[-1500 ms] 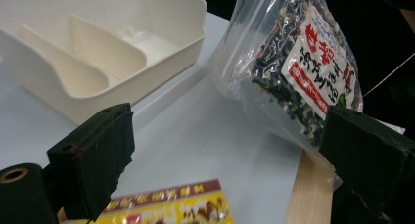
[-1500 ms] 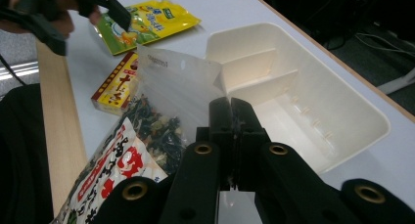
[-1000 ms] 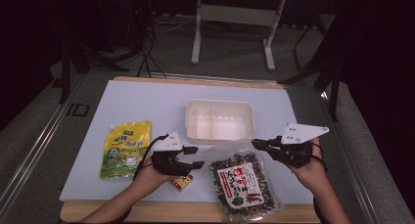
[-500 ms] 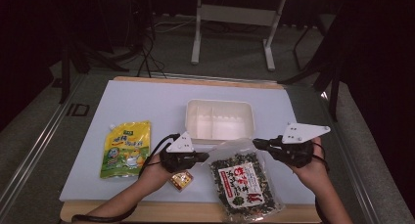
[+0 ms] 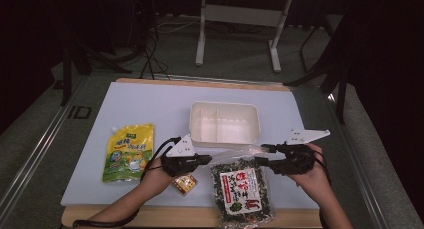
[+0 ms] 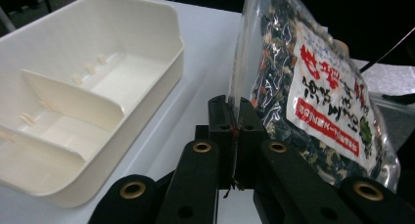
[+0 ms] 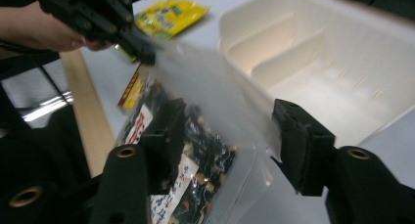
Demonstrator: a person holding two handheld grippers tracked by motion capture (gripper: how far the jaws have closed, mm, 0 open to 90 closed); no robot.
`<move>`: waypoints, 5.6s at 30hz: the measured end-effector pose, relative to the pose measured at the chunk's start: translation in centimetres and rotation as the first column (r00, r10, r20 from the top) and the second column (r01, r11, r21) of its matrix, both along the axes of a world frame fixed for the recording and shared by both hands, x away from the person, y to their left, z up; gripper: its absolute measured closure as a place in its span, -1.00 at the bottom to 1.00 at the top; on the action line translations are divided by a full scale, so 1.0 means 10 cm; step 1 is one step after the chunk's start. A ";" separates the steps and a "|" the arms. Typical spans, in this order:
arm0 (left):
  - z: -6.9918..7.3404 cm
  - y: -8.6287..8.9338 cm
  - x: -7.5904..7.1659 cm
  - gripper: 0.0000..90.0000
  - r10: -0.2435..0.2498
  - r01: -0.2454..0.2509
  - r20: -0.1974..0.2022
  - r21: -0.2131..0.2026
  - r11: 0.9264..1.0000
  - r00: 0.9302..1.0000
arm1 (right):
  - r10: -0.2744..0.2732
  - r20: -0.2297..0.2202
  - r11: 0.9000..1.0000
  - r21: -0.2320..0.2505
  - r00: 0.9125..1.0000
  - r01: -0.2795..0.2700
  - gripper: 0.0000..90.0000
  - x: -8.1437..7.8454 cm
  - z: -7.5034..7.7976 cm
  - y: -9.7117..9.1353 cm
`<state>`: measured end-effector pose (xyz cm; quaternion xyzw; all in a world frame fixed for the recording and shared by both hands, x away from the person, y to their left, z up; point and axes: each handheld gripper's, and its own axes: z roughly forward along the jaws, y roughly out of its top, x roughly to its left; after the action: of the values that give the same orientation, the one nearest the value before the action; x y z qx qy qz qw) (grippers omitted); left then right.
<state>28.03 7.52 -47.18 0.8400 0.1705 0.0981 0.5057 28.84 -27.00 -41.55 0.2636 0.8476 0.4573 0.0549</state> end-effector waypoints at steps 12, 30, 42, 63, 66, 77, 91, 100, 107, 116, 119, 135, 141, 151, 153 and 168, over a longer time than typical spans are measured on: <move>0.08 0.01 -0.04 0.99 0.002 -0.001 0.028 -0.030 1.000 1.000 | 0.074 -0.145 0.996 -0.032 0.987 -0.079 0.17 0.11 -0.21 0.05; 0.18 0.17 -0.01 0.54 -0.037 0.031 -0.042 -0.134 0.991 0.998 | 0.216 -0.246 0.974 0.127 0.945 -0.189 0.74 0.05 0.03 -0.06; 0.21 0.37 -0.09 -0.47 0.061 -0.072 -0.061 -0.183 0.980 0.996 | 0.120 -0.120 0.974 0.208 0.986 -0.093 0.75 -0.05 0.46 -0.13; -0.08 0.59 -0.23 -0.93 0.200 -0.215 -0.093 -0.188 0.958 0.975 | -0.262 0.218 0.955 0.202 0.940 0.219 0.75 0.18 1.07 -0.04; -0.13 0.60 -0.23 -0.94 0.212 -0.229 -0.103 -0.195 0.954 0.972 | -0.298 0.242 0.943 0.228 0.924 0.245 0.75 0.29 1.07 -0.03; -0.23 0.62 -0.25 -0.98 0.259 -0.276 -0.111 -0.177 0.945 0.959 | -0.388 0.225 0.907 0.265 0.894 0.327 0.75 0.70 0.87 0.11; -0.29 0.62 -0.23 -0.98 0.254 -0.272 -0.114 -0.185 0.944 0.960 | -0.373 0.247 0.916 0.252 0.894 0.313 0.75 1.11 0.44 0.39; -0.28 0.64 -0.23 -0.98 0.260 -0.276 -0.102 -0.190 0.942 0.960 | -0.343 0.252 0.928 0.240 0.905 0.285 0.75 1.23 0.16 0.44; -0.29 0.62 -0.23 -0.98 0.259 -0.275 -0.106 -0.185 0.943 0.960 | -0.341 0.239 0.929 0.236 0.909 0.286 0.74 1.24 0.09 0.32; -0.30 0.64 -0.22 -0.98 0.257 -0.275 -0.116 -0.189 0.943 0.959 | -0.328 0.243 0.937 0.210 0.913 0.281 0.74 1.23 0.05 0.28; -0.30 0.64 -0.23 -0.98 0.254 -0.272 -0.114 -0.186 0.944 0.960 | -0.328 0.252 0.937 0.207 0.911 0.280 0.74 1.22 0.03 0.26; -0.29 0.66 -0.24 -0.98 0.249 -0.268 -0.119 -0.190 0.945 0.961 | -0.340 0.284 0.937 0.188 0.897 0.296 0.72 1.22 -0.02 0.29; -0.30 0.67 -0.24 -0.98 0.251 -0.270 -0.118 -0.187 0.945 0.961 | -0.350 0.274 0.934 0.177 0.896 0.310 0.71 1.21 -0.09 0.17; -0.30 0.66 -0.23 -0.98 0.255 -0.272 -0.112 -0.185 0.944 0.961 | -0.358 0.271 0.932 0.167 0.893 0.323 0.68 1.19 -0.13 0.07; -0.30 0.67 -0.23 -0.98 0.255 -0.272 -0.110 -0.184 0.944 0.961 | -0.358 0.256 0.931 0.170 0.898 0.322 0.67 1.20 -0.13 0.05; -0.28 0.69 -0.24 -0.98 0.251 -0.262 -0.081 -0.196 0.945 0.965 | -0.399 0.194 0.913 0.181 0.896 0.367 -0.57 1.06 0.01 0.01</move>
<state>25.62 14.43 -49.99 0.7564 0.3013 0.1221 0.5676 39.48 -26.94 -41.48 0.3746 0.7330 0.5228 0.2217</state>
